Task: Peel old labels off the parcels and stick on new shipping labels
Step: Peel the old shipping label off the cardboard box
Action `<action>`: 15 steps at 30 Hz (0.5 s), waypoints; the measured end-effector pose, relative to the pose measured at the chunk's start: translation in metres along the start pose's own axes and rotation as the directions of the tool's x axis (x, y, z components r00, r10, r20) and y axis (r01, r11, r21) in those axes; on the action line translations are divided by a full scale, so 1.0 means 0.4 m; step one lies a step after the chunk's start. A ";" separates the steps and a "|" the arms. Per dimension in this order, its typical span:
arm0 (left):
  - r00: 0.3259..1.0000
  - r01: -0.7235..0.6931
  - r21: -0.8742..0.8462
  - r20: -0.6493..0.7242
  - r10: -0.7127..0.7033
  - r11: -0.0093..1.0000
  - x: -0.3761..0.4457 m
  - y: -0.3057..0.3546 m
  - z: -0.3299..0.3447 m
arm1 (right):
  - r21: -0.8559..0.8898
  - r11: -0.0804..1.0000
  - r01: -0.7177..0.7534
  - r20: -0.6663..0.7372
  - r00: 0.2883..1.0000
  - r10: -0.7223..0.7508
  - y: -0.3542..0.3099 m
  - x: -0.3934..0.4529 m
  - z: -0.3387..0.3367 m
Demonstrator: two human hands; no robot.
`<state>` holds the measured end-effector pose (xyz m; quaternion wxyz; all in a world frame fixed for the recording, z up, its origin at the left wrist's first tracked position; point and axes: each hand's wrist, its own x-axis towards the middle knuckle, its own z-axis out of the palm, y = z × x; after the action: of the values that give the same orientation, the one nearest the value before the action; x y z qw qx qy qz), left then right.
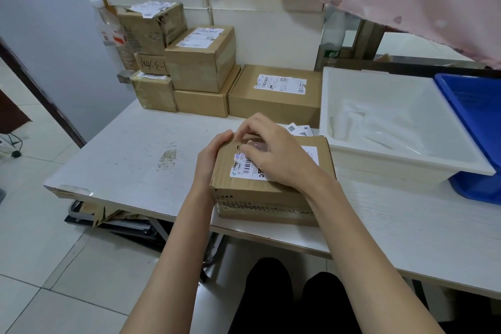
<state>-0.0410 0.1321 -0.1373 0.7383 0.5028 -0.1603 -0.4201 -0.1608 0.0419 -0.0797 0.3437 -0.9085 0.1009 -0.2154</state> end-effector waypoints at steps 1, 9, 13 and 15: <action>1.000 -0.011 0.005 -0.004 0.011 1.000 0.000 -0.001 0.000 | 0.005 1.000 -0.006 0.006 1.000 0.006 -0.001 0.000 -0.002; 1.000 0.002 0.017 -0.008 -0.002 1.000 0.002 -0.001 -0.002 | -0.150 0.989 0.012 0.024 1.000 -0.008 -0.004 0.002 0.009; 1.000 0.020 0.011 -0.001 -0.020 1.000 0.004 -0.001 -0.003 | -0.043 0.997 -0.070 0.083 0.994 0.073 -0.005 -0.003 -0.005; 1.000 0.013 0.013 0.001 -0.013 1.000 0.003 -0.002 -0.002 | 0.001 0.993 -0.115 0.095 0.989 0.114 -0.005 -0.005 -0.011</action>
<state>-0.0399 0.1315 -0.1385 0.7322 0.5084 -0.1602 -0.4240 -0.1643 0.0415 -0.0759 0.3628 -0.9093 0.1359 -0.1521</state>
